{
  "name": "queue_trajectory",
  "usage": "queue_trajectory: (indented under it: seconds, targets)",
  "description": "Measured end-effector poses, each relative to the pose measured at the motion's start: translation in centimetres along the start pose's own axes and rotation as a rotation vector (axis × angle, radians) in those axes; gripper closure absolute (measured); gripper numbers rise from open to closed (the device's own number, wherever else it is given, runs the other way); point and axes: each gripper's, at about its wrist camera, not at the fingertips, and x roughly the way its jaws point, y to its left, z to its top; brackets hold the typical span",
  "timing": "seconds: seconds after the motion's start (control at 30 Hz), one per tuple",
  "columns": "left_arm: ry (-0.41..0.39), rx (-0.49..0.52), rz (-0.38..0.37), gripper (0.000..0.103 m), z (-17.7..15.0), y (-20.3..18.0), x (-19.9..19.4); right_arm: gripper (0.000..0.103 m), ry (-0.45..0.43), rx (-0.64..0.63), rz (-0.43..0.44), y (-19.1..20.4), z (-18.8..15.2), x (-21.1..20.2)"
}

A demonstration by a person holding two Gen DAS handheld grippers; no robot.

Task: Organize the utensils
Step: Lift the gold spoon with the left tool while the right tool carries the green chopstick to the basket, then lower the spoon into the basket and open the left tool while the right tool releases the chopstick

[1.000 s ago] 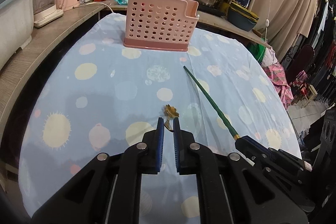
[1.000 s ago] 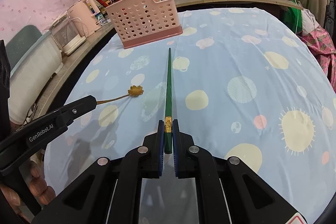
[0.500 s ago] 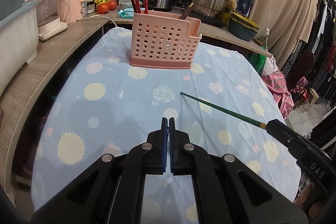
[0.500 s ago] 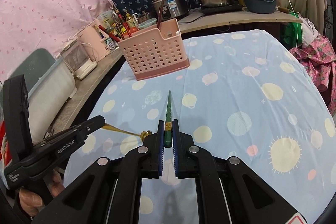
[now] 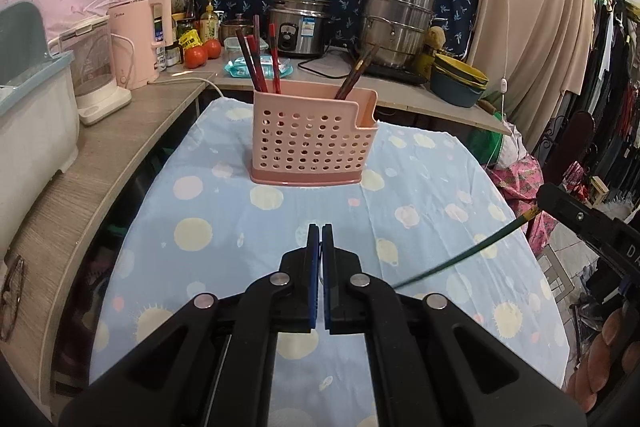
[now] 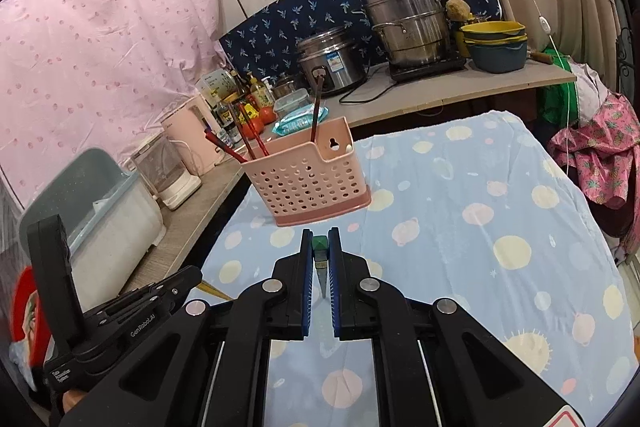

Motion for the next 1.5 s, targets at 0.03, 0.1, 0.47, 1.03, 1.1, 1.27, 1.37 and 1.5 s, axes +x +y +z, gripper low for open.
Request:
queue_trajectory:
  seconds: [0.03,0.1,0.47,1.03,1.1,1.27,1.37,1.5]
  targets:
    - [-0.008,0.003,0.002,0.102,0.5,0.0,-0.1,0.096,-0.010,-0.003,0.002,0.1,0.5,0.0]
    - [-0.023,0.005,0.008,0.102,1.5,0.1,-0.2,0.096,-0.029,-0.007,0.006,0.2,1.4,0.0]
    - [-0.072,-0.020,-0.005,0.102,7.2,0.4,0.6,0.096,-0.123,-0.048,0.011,1.3,6.8,1.3]
    - [-0.200,0.023,0.036,0.102,19.0,-0.7,4.9,0.096,-0.292,-0.106,-0.041,2.5,18.3,6.8]
    - [-0.195,0.029,0.041,0.102,19.8,-0.8,6.2,0.096,-0.300,-0.117,-0.048,2.7,19.1,7.8]
    - [-0.156,0.040,0.053,0.102,20.2,-0.7,9.7,0.096,-0.278,-0.138,-0.073,2.7,20.1,11.6]
    - [-0.131,0.033,0.055,0.102,20.0,-0.3,11.4,0.096,-0.248,-0.136,-0.077,2.4,19.9,13.6]
    - [-0.105,0.027,0.062,0.102,19.4,0.1,13.1,0.096,-0.207,-0.130,-0.068,2.3,19.2,15.8]
